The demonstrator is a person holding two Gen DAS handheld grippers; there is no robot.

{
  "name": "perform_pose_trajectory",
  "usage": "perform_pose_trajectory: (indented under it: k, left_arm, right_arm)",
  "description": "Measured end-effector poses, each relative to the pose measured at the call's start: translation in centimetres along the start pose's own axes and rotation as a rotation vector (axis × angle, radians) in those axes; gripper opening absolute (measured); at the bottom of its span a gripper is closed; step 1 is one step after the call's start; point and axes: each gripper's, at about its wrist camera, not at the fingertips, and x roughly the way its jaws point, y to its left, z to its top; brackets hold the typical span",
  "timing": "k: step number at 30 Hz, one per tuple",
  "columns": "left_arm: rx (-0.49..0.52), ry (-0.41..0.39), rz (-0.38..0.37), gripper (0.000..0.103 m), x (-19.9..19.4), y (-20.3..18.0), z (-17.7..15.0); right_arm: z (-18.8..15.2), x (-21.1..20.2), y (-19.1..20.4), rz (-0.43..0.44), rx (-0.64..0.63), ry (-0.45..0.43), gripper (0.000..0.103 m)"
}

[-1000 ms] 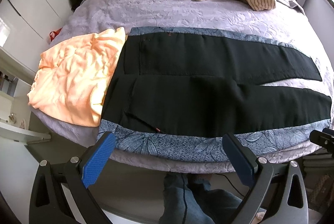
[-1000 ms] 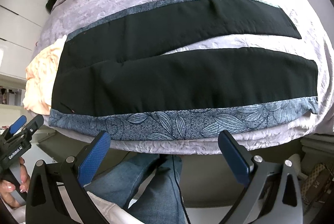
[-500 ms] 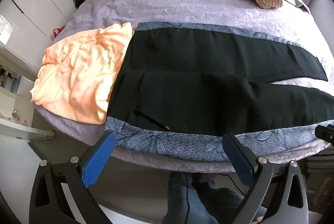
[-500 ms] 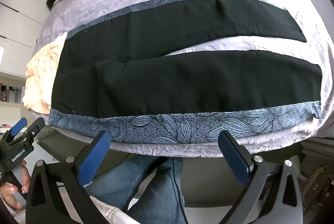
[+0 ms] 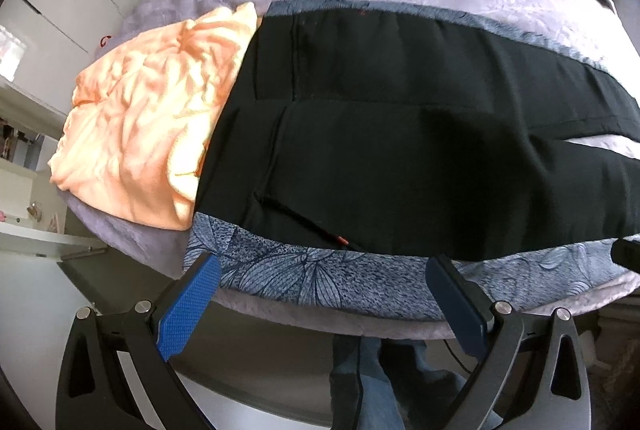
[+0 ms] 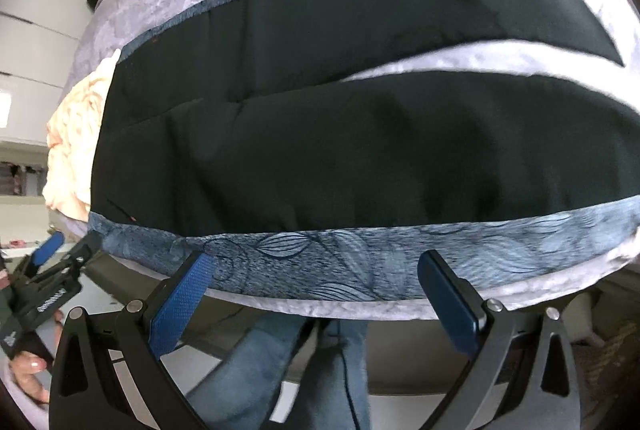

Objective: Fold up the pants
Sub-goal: 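Lower both grippers onto the patterned waistband of the black trousers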

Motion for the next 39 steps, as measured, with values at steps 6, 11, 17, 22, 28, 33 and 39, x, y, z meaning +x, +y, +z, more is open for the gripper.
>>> perform_pose_trajectory:
  k: [6, 11, 17, 22, 28, 33, 39]
  left_arm:
    - [-0.013, 0.011, -0.003, 0.103, 0.9, 0.2, 0.1]
    - [-0.015, 0.014, -0.016, 0.103, 1.2, 0.1, 0.1]
    - [-0.007, 0.027, -0.014, 0.103, 1.5, 0.0, 0.1]
    - [-0.009, 0.027, -0.013, 0.103, 1.7, 0.1, 0.2]
    - [-0.059, 0.046, -0.08, 0.103, 2.6, 1.2, -0.1]
    - [-0.199, 0.028, -0.273, 0.103, 4.0, 5.0, -1.7]
    - [-0.317, 0.113, -0.462, 0.103, 7.8, 7.9, -5.9]
  right_arm:
    - [-0.2, 1.8, 0.1, 0.06, 0.037, 0.013, 0.103]
    - [0.1, 2.2, 0.2, 0.089, 0.043, 0.006, 0.103]
    - [0.4, 2.0, -0.4, 0.135, 0.084, -0.006, 0.103]
    - [0.3, 2.0, -0.6, 0.136, 0.087, -0.008, 0.103]
    - [0.3, 2.0, -1.0, 0.14, 0.092, -0.005, 0.103]
    - [-0.8, 3.2, -1.7, 0.414, 0.12, 0.048, 0.103]
    - [-4.4, 6.9, -3.4, 0.544, 0.208, 0.161, 0.082]
